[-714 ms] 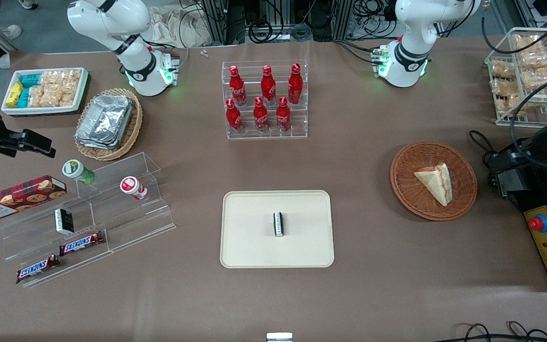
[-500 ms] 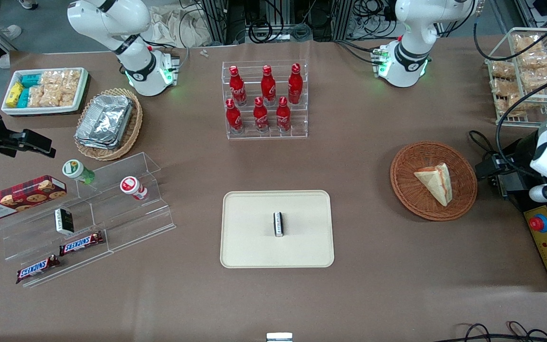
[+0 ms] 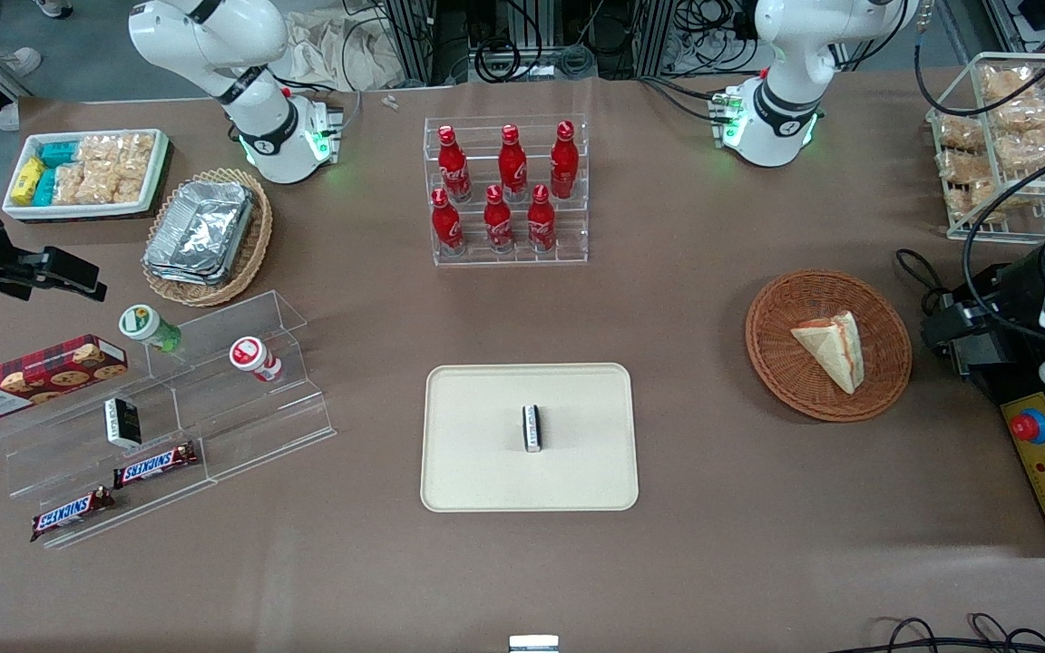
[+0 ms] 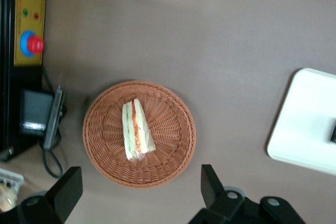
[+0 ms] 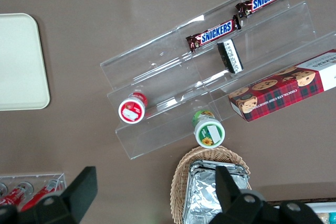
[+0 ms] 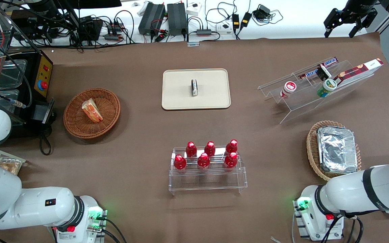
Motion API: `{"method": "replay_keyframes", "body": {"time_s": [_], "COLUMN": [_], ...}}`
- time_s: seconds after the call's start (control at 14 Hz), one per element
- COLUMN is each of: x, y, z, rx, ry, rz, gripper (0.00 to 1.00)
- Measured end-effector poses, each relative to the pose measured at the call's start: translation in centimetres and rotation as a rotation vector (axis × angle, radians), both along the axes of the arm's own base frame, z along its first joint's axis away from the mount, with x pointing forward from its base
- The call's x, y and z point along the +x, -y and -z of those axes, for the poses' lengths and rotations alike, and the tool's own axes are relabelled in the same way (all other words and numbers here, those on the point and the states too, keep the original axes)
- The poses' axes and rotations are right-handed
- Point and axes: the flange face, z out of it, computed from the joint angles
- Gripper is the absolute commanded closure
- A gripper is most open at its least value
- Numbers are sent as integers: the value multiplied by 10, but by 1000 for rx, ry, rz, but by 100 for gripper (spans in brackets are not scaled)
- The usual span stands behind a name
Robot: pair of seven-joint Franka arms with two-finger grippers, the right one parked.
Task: Place sandwich from basket to tray
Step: 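Move the left gripper over the wicker basket toward the wrapped sandwich, then lower the open left gripper onto the sandwich and close on it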
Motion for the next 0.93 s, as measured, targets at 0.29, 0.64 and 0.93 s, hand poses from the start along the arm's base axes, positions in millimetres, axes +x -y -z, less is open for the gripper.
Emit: {"method": "replay_keyframes", "body": {"time_s": [0.29,0.64,0.93], "x": [2,-8,-38], "y": [-3,-9,-12], "z": [51,118,176], "rx": [35,57,56], "ry": [-26,-54,-14], "rz": [-125,-310,-421], "gripper": [0,0,0]}}
